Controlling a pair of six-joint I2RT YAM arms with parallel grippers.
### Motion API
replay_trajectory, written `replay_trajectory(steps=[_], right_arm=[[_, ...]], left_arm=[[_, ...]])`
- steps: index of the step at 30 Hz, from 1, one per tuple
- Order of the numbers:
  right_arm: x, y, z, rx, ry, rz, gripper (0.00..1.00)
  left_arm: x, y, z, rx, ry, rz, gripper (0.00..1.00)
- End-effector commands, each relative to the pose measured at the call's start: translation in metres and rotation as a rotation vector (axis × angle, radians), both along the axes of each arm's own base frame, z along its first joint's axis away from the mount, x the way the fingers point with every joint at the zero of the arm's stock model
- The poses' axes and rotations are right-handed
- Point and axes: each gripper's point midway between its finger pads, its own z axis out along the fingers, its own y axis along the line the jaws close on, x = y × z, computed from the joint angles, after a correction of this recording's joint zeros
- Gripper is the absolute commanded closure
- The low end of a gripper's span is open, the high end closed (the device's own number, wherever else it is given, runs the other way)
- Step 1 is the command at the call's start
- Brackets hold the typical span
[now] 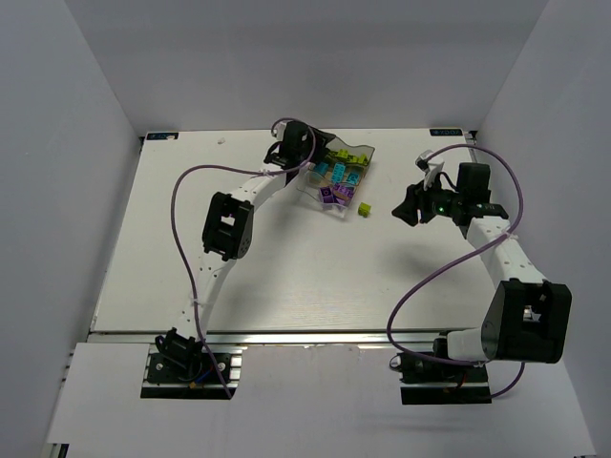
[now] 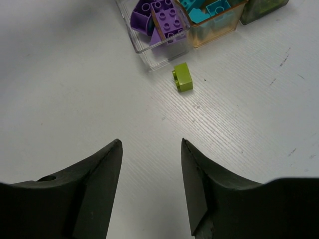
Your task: Sort the legos into containers by color
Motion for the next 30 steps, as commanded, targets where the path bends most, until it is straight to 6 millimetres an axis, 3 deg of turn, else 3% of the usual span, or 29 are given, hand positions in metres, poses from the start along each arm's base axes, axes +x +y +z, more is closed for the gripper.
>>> replay_trajectory(steps=[1, 4, 5, 6, 8, 9, 10, 11, 12, 13, 14, 15, 16, 17, 18, 19, 20, 21, 22, 23, 24, 25, 26, 27, 30], right_arm=[[0.0, 0.003, 0.0, 0.01, 0.011, 0.037, 0.43], [0.001, 0.007, -0.005, 0.005, 0.034, 0.072, 0.39], [0.004, 0.008, -0.004, -0.003, 0.03, 0.078, 0.38], [0.004, 0.009, -0.007, -0.022, 0.037, 0.097, 0.37], [0.006, 0.019, -0.021, -0.053, 0.075, 0.133, 0.34], [0.012, 0.024, -0.019, -0.087, 0.061, 0.152, 0.33], [0.013, 0.026, -0.033, -0.105, 0.108, 0.16, 0.32], [0.018, 0.028, -0.036, -0.124, 0.111, 0.161, 0.31], [0.027, 0.031, -0.036, -0.163, 0.1, 0.151, 0.24], [0.035, 0.032, -0.048, -0.188, 0.119, 0.14, 0.17], [0.049, 0.033, -0.044, -0.239, 0.091, 0.114, 0.11], [0.05, 0.032, -0.056, -0.262, 0.116, 0.109, 0.11], [0.063, 0.035, -0.056, -0.279, 0.11, 0.105, 0.11], [0.067, 0.036, -0.057, -0.293, 0.114, 0.103, 0.11], [0.071, 0.039, -0.058, -0.307, 0.115, 0.11, 0.11], [0.081, 0.042, -0.06, -0.318, 0.111, 0.115, 0.11], [0.083, 0.043, -0.061, -0.33, 0.114, 0.122, 0.11], [0.085, 0.047, -0.063, -0.344, 0.111, 0.132, 0.11], [0.09, 0.05, -0.066, -0.351, 0.109, 0.139, 0.11], [0.092, 0.052, -0.067, -0.356, 0.102, 0.149, 0.11], [0.093, 0.055, -0.069, -0.355, 0.098, 0.16, 0.11], [0.094, 0.058, -0.074, -0.358, 0.103, 0.169, 0.11], [0.097, 0.059, -0.075, -0.36, 0.1, 0.172, 0.13], [0.097, 0.061, -0.076, -0.359, 0.098, 0.18, 0.15], [0.095, 0.065, -0.084, -0.354, 0.115, 0.198, 0.18]], left_arm=[[0.002, 0.002, 0.082, -0.079, -0.12, -0.013, 0.39], [-0.007, 0.003, 0.11, -0.086, -0.156, -0.045, 0.43], [-0.014, 0.005, 0.136, -0.091, -0.194, -0.063, 0.46], [-0.019, 0.007, 0.144, -0.061, -0.217, -0.081, 0.5], [-0.032, 0.015, 0.145, -0.006, -0.216, -0.112, 0.66], [-0.045, 0.023, 0.177, 0.039, -0.283, -0.132, 0.73], [-0.054, 0.032, 0.157, 0.089, -0.242, -0.147, 0.82], [-0.063, 0.039, 0.16, 0.121, -0.254, -0.165, 0.85], [-0.078, 0.041, 0.16, 0.17, -0.282, -0.232, 0.88], [-0.098, 0.057, 0.161, 0.199, -0.273, -0.252, 0.9], [-0.11, 0.069, 0.155, 0.253, -0.271, -0.291, 0.9], [-0.124, 0.073, 0.153, 0.279, -0.276, -0.315, 0.88], [-0.143, 0.09, 0.178, 0.296, -0.316, -0.307, 0.82], [-0.161, 0.103, 0.141, 0.34, -0.24, -0.321, 0.61], [-0.173, 0.114, 0.135, 0.384, -0.234, -0.319, 0.5], [-0.189, 0.131, 0.154, 0.403, -0.265, -0.286, 0.43], [-0.199, 0.141, 0.148, 0.421, -0.256, -0.281, 0.38], [-0.215, 0.155, 0.12, 0.445, -0.194, -0.28, 0.31], [-0.223, 0.165, 0.116, 0.455, -0.183, -0.258, 0.3], [-0.236, 0.173, 0.129, 0.455, -0.212, -0.238, 0.29], [-0.248, 0.182, 0.108, 0.461, -0.158, -0.227, 0.28], [-0.254, 0.19, 0.105, 0.467, -0.149, -0.195, 0.28], [-0.264, 0.194, 0.115, 0.455, -0.176, -0.173, 0.27], [-0.274, 0.198, 0.1, 0.445, -0.144, -0.162, 0.26], [-0.288, 0.207, 0.098, 0.44, -0.14, -0.134, 0.26]])
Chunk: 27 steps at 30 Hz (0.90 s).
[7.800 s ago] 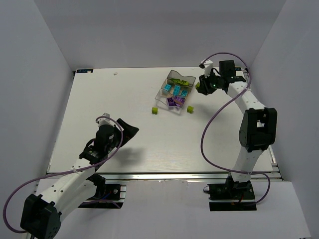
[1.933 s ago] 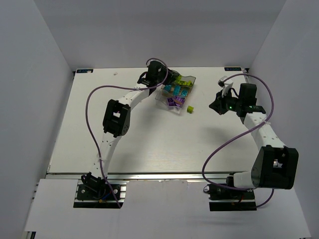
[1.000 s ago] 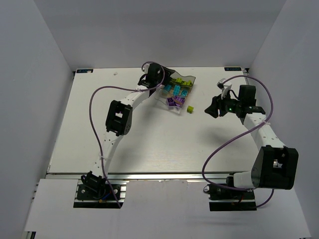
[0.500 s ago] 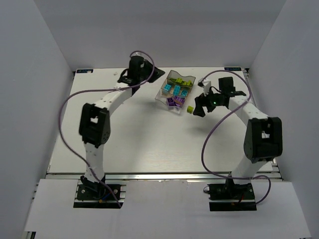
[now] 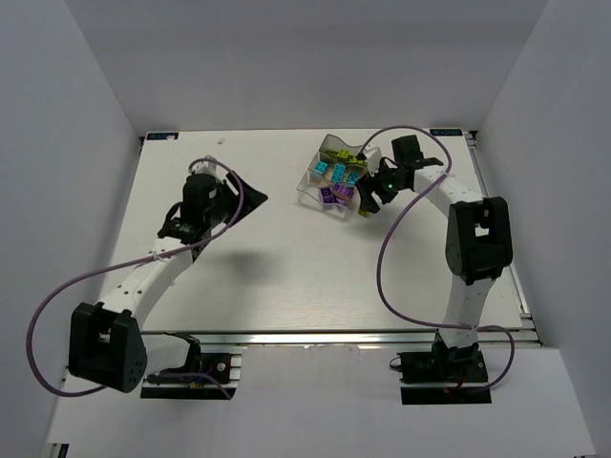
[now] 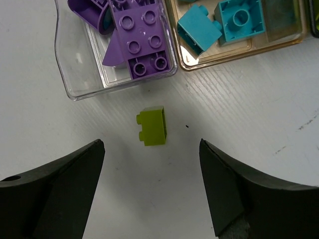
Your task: Sort the legos into containers by color
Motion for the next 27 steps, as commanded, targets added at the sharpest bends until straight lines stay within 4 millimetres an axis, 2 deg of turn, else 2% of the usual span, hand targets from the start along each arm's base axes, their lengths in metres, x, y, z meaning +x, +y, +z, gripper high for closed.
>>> replay_trajectory(steps=[1, 6, 19, 23, 27], right_arm=[[0.004, 0.006, 0.003, -0.004, -0.015, 0.034, 0.19], [-0.005, 0.007, -0.015, -0.012, 0.015, 0.05, 0.22], [0.0, 0.01, -0.042, -0.047, 0.019, 0.032, 0.35], [0.0, 0.01, -0.045, -0.046, 0.024, 0.019, 0.45], [0.0, 0.011, -0.048, -0.04, 0.031, 0.01, 0.52]], left_arm=[[-0.011, 0.013, 0.004, 0.014, -0.015, 0.044, 0.25], [-0.016, 0.019, 0.0, 0.04, 0.005, 0.055, 0.25], [-0.016, 0.014, -0.006, 0.011, 0.018, 0.048, 0.24], [-0.018, 0.015, -0.005, 0.016, 0.015, 0.049, 0.24], [-0.019, 0.015, -0.008, 0.012, 0.022, 0.048, 0.24]])
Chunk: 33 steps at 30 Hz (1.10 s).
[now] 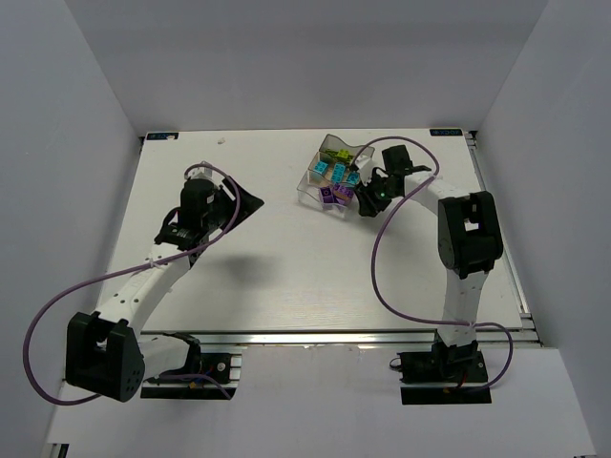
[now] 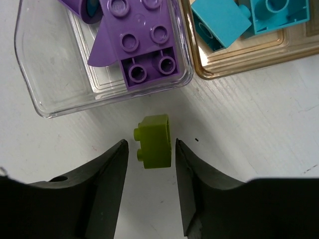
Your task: Sort the legos into containers by color
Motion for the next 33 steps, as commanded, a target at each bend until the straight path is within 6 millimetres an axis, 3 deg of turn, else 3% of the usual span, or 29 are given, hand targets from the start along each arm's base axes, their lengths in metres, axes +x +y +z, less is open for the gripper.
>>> replay_trajectory(steps=[1, 11, 16, 25, 29, 32, 33], right_arm=[[0.001, 0.002, -0.005, 0.008, 0.0, -0.008, 0.52], [-0.011, -0.002, -0.001, 0.003, 0.002, 0.004, 0.86], [-0.023, -0.003, 0.019, 0.031, -0.02, -0.002, 0.98], [-0.027, -0.006, 0.089, 0.104, -0.137, -0.004, 1.0], [-0.013, 0.004, 0.133, 0.163, -0.211, -0.004, 1.0], [-0.002, 0.012, 0.154, 0.214, -0.225, -0.022, 1.0], [0.007, 0.016, 0.172, 0.244, -0.246, -0.035, 1.0]], left_arm=[[-0.003, 0.003, 0.005, -0.014, -0.019, 0.006, 0.24], [-0.003, 0.005, 0.009, -0.009, -0.033, 0.013, 0.24], [-0.006, 0.005, 0.011, -0.013, -0.043, 0.015, 0.24], [-0.011, 0.008, 0.012, -0.013, -0.057, 0.019, 0.24], [-0.014, 0.008, 0.012, -0.011, -0.058, 0.013, 0.24], [-0.016, 0.009, 0.014, -0.009, -0.066, 0.011, 0.24], [-0.018, 0.009, 0.013, -0.009, -0.068, 0.009, 0.24]])
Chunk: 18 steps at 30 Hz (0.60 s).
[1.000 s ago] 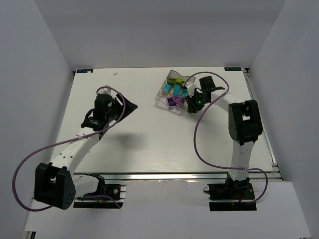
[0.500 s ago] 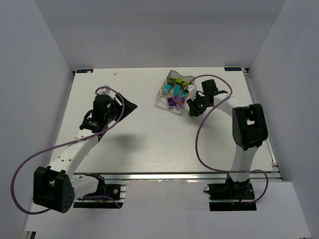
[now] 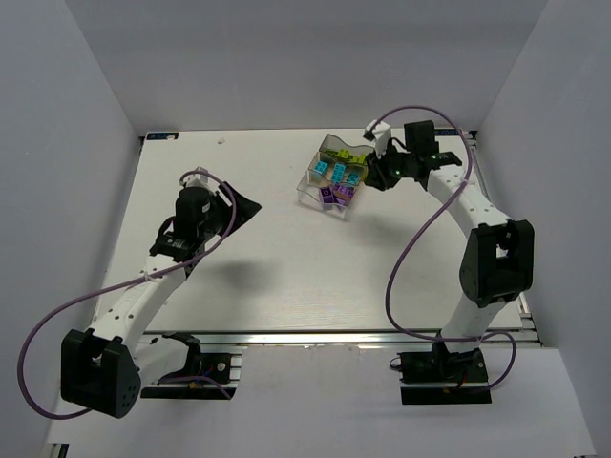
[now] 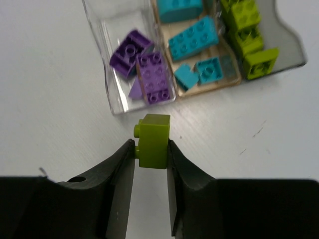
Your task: Sort the legos into containers by color
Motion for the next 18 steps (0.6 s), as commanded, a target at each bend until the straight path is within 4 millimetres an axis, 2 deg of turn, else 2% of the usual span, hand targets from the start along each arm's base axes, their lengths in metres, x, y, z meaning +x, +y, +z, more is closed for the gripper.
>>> replay_trajectory(steps=[1, 2, 3, 5, 6, 7, 9, 13, 18], right_arm=[[0.023, 0.016, 0.05, 0.106, -0.059, -0.014, 1.0], [0.029, 0.018, 0.056, 0.12, -0.063, -0.021, 1.0], [0.037, 0.021, 0.072, 0.138, -0.093, -0.026, 1.0], [0.049, 0.026, 0.075, 0.166, -0.094, -0.042, 1.0], [0.056, 0.028, 0.084, 0.18, -0.116, -0.045, 1.0], [0.062, 0.029, 0.08, 0.186, -0.11, -0.053, 1.0], [0.076, 0.03, 0.085, 0.194, -0.155, -0.067, 1.0], [0.115, 0.03, 0.073, 0.191, -0.185, -0.133, 1.0], [0.155, 0.028, 0.062, 0.21, -0.198, -0.241, 1.0]], left_arm=[[-0.005, 0.005, 0.011, 0.001, -0.044, 0.004, 0.24], [-0.006, 0.005, 0.01, -0.001, -0.045, 0.002, 0.24], [-0.008, 0.005, 0.009, -0.001, -0.041, 0.002, 0.24], [-0.011, 0.005, 0.006, -0.005, -0.036, 0.001, 0.24], [-0.012, 0.005, 0.005, -0.008, -0.034, -0.001, 0.24], [-0.013, 0.005, 0.005, -0.006, -0.034, -0.001, 0.24], [-0.014, 0.006, 0.006, -0.004, -0.035, -0.003, 0.24], [-0.018, 0.008, 0.004, 0.004, -0.029, 0.003, 0.24], [-0.024, 0.012, 0.0, 0.004, -0.021, 0.016, 0.24]])
